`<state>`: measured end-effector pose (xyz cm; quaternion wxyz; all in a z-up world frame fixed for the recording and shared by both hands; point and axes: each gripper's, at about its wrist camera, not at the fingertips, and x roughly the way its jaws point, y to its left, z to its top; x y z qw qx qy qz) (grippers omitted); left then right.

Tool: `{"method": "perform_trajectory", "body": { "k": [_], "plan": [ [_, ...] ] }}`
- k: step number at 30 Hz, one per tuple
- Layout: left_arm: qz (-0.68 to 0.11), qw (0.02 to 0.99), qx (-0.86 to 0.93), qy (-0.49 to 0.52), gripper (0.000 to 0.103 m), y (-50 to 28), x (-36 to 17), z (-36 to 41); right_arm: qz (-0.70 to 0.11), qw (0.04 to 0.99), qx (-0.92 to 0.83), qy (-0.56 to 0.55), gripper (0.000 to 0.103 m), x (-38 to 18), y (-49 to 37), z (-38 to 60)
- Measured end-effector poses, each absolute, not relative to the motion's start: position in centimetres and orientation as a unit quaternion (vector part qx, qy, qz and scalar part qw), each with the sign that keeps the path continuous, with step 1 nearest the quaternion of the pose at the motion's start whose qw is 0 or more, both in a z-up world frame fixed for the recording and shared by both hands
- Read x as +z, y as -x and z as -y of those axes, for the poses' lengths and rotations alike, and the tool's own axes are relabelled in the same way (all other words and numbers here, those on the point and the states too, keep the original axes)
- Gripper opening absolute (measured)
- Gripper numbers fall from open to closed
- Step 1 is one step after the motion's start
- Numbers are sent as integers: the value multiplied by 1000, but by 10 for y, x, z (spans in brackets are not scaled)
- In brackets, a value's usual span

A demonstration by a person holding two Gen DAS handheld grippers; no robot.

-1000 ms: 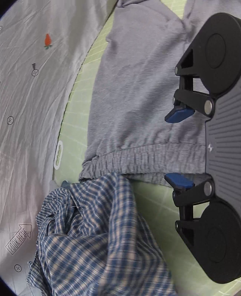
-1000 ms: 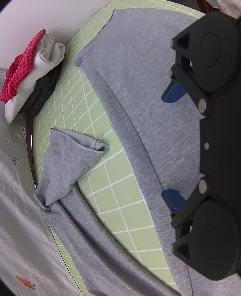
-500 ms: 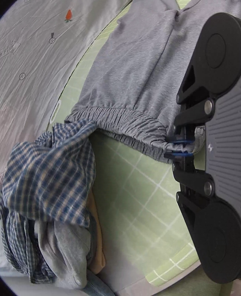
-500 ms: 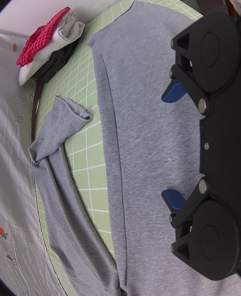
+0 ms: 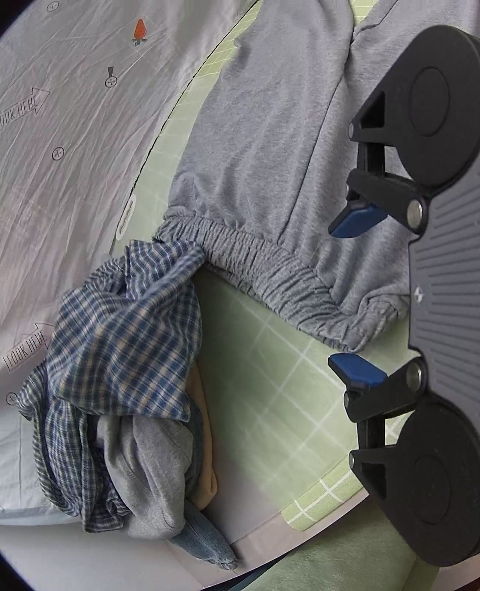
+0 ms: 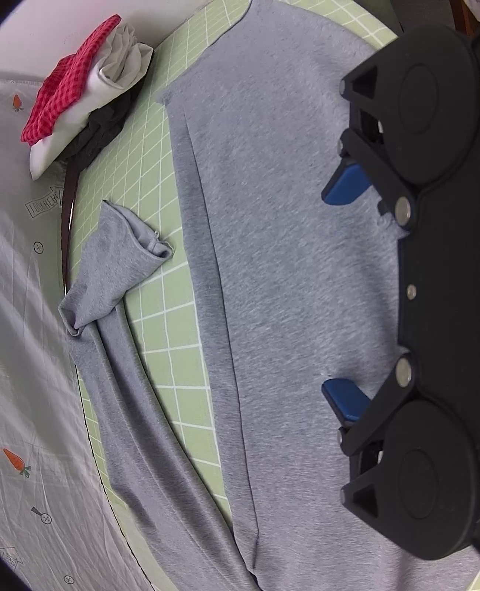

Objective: Fold clothes
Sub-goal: 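Smooth the flattened sweatpants with both open grippers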

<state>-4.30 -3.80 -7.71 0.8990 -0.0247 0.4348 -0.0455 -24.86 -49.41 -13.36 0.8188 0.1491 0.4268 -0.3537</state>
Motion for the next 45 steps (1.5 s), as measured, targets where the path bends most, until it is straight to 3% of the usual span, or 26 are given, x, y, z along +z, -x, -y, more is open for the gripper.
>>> {"method": "perform_trajectory", "body": {
  "k": [7,20,23,25,27,37,38,40,42,45],
  "plan": [
    [-437,894,-94,-7,91,43,-81,117,-411,840,-328,-135,102,-122,249,535],
    [-457,878,-132,-54,91,30,-98,251,-378,850,-329,-162,99,-106,219,643],
    [-460,877,-129,-54,91,19,-101,266,-375,852,-309,-195,82,-115,204,663],
    [-463,876,-125,-57,91,9,-105,276,-374,854,-294,-213,62,-122,193,675],
    [-467,874,-119,-59,91,-3,-109,286,-371,853,-294,-222,55,-128,182,686],
    [-514,846,-118,-82,91,-31,-136,325,-378,847,-304,-218,52,-141,157,709],
    [-513,846,-115,-85,93,-30,-138,326,-379,848,-304,-212,49,-141,156,708],
    [-509,849,-111,-86,98,-29,-140,327,-380,852,-302,-199,26,-142,154,707],
    [-511,848,-109,-85,101,-31,-141,326,-381,855,-295,-191,10,-143,154,706],
    [-515,846,-107,-82,103,-35,-141,325,-382,859,-288,-179,5,-139,155,706]
  ]
}}
